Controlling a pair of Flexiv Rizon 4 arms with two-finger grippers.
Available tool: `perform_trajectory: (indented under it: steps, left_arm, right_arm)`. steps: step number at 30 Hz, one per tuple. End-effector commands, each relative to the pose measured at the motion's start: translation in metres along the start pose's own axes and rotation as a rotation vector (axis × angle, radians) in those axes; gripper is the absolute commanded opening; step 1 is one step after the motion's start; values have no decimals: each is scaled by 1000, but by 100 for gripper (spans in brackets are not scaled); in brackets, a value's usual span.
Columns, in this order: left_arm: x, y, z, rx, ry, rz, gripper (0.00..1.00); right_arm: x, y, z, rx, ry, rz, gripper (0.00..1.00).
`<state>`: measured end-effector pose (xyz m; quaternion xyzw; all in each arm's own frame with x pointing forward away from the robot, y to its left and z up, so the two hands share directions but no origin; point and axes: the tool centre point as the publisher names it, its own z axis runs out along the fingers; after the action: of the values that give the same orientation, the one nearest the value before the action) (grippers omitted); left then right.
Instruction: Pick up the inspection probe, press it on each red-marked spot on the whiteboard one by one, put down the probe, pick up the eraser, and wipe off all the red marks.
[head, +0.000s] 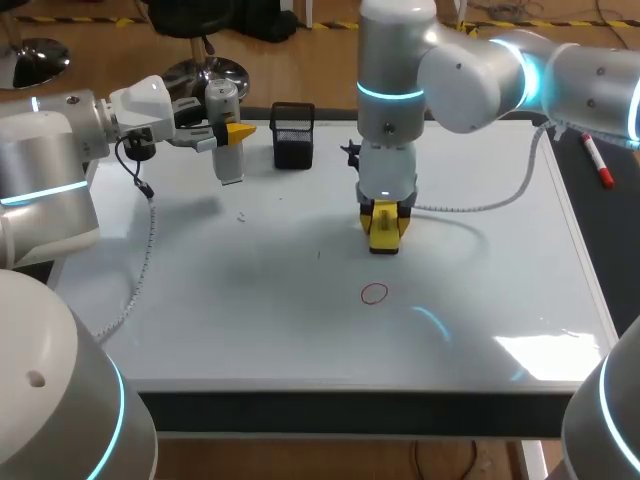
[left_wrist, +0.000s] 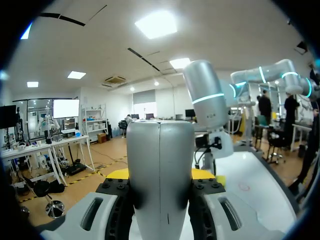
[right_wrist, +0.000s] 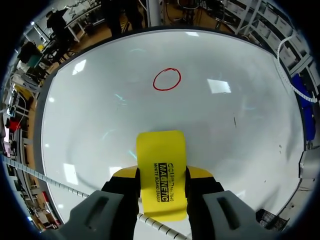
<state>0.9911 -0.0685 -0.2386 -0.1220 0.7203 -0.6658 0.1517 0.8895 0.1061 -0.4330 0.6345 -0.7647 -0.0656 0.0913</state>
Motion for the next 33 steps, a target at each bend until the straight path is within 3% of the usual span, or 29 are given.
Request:
perform_trajectory:
  steps: [1,22,33]
  left_arm:
    - [0,-1,0,1,-2,1,0]
    - [0,-1,0,1,-2,1,0]
    - [0,-1,0,1,-2,1,0]
  right_arm:
    - [12,-2,19,8,5,2,0]
    - [26,-7,18,11,37,12,0]
    - [39,-21,-16,67,19,45,0]
